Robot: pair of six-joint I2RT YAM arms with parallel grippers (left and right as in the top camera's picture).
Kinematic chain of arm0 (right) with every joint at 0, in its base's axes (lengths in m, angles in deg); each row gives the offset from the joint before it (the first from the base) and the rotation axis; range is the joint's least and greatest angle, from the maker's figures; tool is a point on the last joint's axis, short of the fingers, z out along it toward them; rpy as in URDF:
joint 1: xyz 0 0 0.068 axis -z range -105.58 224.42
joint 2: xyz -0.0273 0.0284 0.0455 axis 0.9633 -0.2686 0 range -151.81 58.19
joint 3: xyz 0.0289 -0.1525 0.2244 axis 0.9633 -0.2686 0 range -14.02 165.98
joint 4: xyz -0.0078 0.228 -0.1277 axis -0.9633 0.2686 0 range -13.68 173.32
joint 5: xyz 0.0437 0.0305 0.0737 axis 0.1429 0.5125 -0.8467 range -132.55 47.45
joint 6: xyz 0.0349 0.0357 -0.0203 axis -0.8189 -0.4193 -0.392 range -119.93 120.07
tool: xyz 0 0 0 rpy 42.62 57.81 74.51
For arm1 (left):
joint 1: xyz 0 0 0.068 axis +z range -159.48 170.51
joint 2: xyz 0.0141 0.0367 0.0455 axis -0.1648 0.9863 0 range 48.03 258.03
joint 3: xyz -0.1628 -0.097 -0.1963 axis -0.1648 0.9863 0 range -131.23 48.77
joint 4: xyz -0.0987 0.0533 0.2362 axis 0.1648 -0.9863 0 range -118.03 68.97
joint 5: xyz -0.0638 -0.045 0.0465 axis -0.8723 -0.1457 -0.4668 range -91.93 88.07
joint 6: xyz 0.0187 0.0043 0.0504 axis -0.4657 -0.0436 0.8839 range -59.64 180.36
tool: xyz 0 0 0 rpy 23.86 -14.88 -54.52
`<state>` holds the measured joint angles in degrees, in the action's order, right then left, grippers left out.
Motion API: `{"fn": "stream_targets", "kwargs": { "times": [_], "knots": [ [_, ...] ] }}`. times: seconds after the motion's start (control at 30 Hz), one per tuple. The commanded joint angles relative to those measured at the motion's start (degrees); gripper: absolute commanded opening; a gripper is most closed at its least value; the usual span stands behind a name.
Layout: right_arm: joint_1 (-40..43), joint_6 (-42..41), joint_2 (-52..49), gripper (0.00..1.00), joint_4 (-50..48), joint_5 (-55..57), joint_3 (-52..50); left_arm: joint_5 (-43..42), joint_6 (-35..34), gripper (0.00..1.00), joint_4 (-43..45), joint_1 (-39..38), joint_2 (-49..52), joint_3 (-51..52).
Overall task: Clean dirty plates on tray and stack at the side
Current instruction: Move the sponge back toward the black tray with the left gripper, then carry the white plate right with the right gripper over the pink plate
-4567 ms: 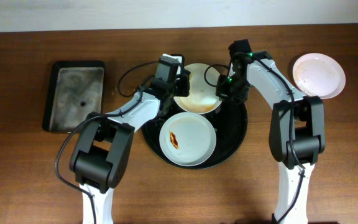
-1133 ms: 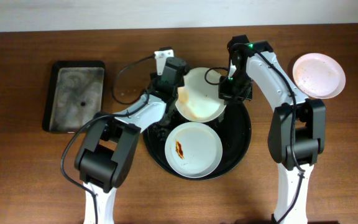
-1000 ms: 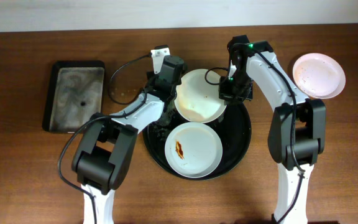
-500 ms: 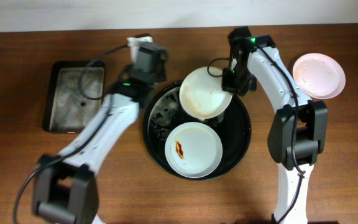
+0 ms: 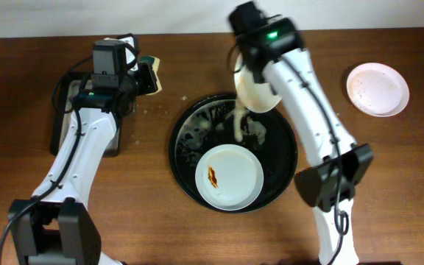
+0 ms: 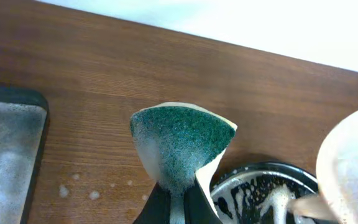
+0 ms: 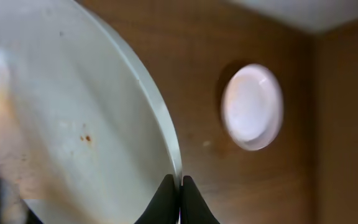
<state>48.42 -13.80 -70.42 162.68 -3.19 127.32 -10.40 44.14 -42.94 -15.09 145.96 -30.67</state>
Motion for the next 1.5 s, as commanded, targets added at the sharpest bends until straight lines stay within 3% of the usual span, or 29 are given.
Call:
{"fn": "stream_targets", "kwargs": {
  "times": [0.0,0.23,0.57,0.93,1.17,1.27,1.33,1.47],
  "knots": [
    [-4.9,1.7,1.7,0.04,0.3,13.6,1.1,-1.8,3.1,0.00,0.0,1.0,-3.5,-0.1],
    [-10.7,3.0,1.6,0.04,0.6,22.5,0.7,-7.3,3.1,0.00,0.0,9.1,-5.0,-0.1],
    [-14.3,3.6,1.6,0.04,0.2,25.4,-5.5,-13.2,3.3,0.01,0.2,16.3,-5.0,-0.1],
    [-18.6,3.8,1.6,0.04,-6.4,36.4,-20.8,-13.2,5.7,0.00,0.3,17.3,-5.0,-0.1],
    [-19.5,7.3,1.6,0.04,-8.7,35.3,-21.0,-14.5,5.7,0.01,0.3,17.9,-5.0,-0.1],
    [-19.7,7.5,1.6,0.04,-10.4,40.3,-21.1,-14.5,5.6,0.01,0.3,17.9,-5.0,-0.1],
    [-19.9,9.5,1.6,0.04,-11.1,34.6,-21.1,-14.5,5.7,0.01,0.1,17.9,-5.0,-0.1],
    [-20.1,9.8,1.6,0.04,-12.2,39.3,-21.2,-14.5,6.7,0.00,-0.1,18.0,-5.0,-0.1]
  ]
}}
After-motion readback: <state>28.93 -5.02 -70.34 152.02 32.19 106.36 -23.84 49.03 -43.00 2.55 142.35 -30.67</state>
